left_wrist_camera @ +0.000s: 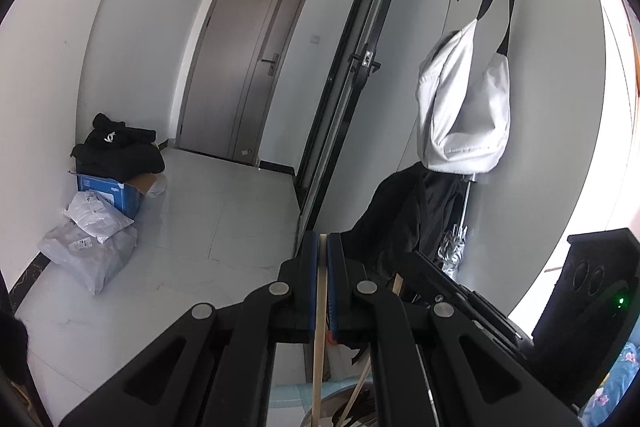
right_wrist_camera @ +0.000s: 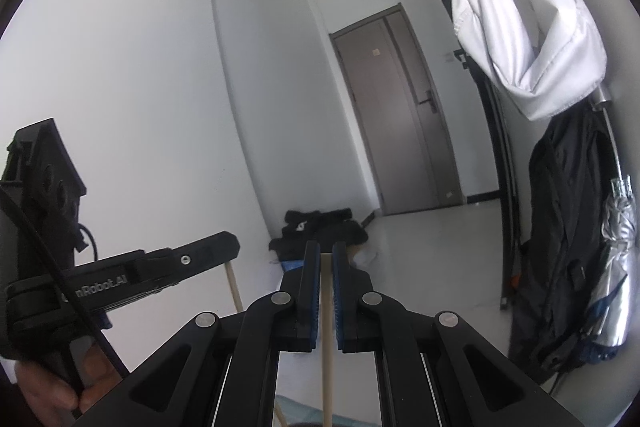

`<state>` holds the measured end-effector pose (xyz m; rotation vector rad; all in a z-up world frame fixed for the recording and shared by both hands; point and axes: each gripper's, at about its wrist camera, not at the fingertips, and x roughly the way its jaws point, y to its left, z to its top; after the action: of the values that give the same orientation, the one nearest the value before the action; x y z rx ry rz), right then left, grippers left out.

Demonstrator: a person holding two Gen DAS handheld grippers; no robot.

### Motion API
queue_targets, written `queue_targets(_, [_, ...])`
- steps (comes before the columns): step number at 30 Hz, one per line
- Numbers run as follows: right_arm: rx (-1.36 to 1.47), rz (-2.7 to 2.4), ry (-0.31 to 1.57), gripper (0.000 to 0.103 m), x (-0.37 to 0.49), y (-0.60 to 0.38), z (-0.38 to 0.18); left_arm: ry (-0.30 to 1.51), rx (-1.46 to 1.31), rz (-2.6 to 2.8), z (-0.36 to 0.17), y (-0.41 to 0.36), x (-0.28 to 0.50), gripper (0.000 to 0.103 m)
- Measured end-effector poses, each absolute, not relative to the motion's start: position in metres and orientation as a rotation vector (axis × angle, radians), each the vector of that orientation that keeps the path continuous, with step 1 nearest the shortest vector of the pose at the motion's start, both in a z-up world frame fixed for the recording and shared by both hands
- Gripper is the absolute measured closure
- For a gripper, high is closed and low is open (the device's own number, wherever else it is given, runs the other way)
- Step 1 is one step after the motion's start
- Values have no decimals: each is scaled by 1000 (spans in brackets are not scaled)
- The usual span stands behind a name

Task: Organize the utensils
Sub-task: 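Lower the chopsticks into the holder and open both tools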

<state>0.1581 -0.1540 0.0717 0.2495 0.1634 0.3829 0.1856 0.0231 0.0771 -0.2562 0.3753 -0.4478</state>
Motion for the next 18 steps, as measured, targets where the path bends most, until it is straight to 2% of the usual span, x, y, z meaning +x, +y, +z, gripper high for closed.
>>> queue_targets(18, [234,433,344,98,133,-154,49,490,-118,-512,56,7,161,102])
